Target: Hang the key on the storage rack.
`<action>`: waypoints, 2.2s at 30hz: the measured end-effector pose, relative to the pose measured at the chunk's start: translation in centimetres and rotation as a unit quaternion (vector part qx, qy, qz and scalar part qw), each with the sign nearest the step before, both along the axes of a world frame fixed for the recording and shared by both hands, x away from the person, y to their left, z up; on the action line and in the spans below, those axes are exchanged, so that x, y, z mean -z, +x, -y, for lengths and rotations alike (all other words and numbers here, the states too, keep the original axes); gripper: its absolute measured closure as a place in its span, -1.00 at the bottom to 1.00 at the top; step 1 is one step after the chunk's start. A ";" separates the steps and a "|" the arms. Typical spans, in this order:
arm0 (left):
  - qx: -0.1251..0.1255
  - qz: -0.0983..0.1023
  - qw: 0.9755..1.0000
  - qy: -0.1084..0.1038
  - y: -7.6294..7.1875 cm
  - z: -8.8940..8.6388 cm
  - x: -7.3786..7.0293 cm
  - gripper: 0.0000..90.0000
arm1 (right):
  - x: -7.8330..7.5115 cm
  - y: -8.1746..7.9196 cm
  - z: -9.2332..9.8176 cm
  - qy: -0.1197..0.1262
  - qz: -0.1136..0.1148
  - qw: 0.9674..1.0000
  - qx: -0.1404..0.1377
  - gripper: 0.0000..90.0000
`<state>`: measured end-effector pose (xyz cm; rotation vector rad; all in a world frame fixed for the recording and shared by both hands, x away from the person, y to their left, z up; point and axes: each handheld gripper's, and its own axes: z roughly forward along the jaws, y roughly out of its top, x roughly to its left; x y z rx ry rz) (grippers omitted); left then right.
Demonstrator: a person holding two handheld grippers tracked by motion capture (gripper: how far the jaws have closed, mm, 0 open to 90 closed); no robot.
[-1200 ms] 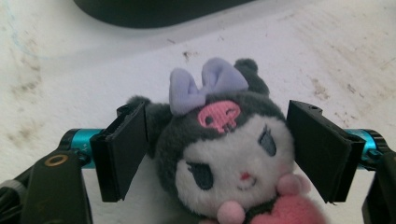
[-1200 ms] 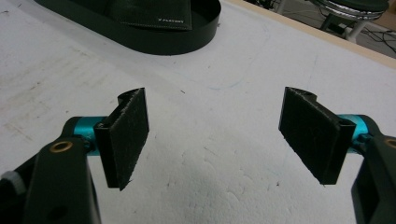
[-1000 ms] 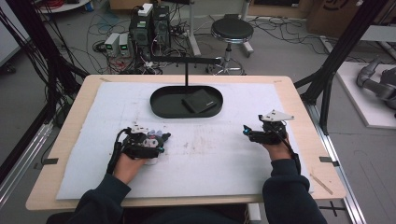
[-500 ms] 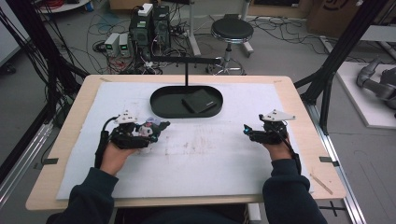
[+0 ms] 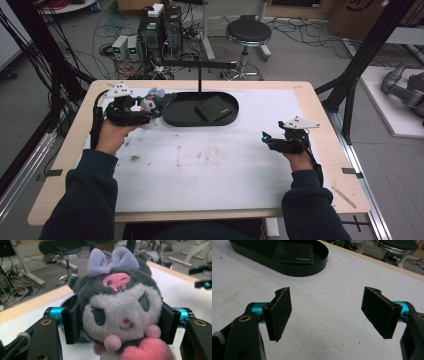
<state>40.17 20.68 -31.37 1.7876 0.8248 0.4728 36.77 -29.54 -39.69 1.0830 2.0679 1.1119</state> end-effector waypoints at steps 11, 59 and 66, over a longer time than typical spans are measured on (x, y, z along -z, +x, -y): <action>-0.016 -0.022 0.999 -0.042 5.8 0.7 -1.6 -0.25 | -0.2 0.1 0.3 0.011 0.006 1.000 -0.004 -0.45; -0.140 -0.087 0.986 0.025 11.1 4.0 6.4 -0.38 | 0.0 -0.1 0.7 0.019 -0.002 1.000 -0.009 -0.45; -0.113 -0.076 0.991 0.009 7.8 3.1 7.0 -0.52 | 0.2 0.0 0.6 0.008 -0.001 1.000 -0.011 -0.45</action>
